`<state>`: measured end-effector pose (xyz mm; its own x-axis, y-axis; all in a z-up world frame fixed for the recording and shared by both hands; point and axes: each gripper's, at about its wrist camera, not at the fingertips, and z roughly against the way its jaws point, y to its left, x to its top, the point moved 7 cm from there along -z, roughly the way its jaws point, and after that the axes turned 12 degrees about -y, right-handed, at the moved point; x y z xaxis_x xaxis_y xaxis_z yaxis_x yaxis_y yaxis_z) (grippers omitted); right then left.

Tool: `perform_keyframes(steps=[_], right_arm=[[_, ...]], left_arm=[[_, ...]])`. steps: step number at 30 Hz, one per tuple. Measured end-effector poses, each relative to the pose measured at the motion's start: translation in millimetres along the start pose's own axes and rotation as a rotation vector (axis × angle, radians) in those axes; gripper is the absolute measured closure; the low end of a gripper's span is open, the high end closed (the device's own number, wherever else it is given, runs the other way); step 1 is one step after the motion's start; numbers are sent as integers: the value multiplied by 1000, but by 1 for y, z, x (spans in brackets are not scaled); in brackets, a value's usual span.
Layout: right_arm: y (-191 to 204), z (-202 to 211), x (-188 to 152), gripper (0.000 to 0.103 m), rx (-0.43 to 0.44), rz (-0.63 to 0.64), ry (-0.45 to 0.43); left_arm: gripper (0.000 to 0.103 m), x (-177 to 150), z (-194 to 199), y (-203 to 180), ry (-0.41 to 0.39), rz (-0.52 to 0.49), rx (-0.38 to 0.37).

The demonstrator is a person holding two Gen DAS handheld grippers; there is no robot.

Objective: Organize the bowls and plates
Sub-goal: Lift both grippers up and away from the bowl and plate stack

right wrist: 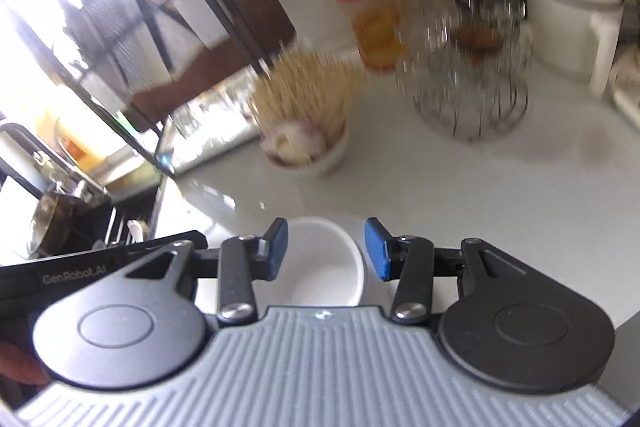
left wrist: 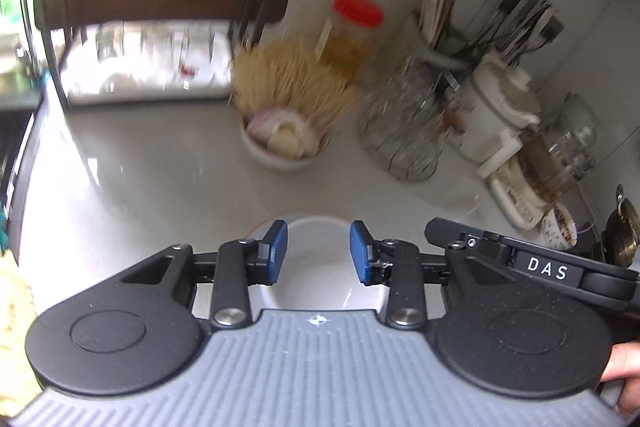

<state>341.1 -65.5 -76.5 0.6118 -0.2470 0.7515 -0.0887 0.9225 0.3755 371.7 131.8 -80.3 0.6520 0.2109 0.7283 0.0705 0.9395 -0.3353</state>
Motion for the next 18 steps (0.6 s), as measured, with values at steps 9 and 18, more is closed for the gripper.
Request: perform_keyframes(steps=[9, 18], right_arm=[[5, 62, 34, 57, 47, 52, -163], [-10, 118, 37, 57, 68, 107, -211]], left_arm=[[62, 21, 56, -47, -119, -60, 6], [61, -2, 92, -89, -161, -65, 26]])
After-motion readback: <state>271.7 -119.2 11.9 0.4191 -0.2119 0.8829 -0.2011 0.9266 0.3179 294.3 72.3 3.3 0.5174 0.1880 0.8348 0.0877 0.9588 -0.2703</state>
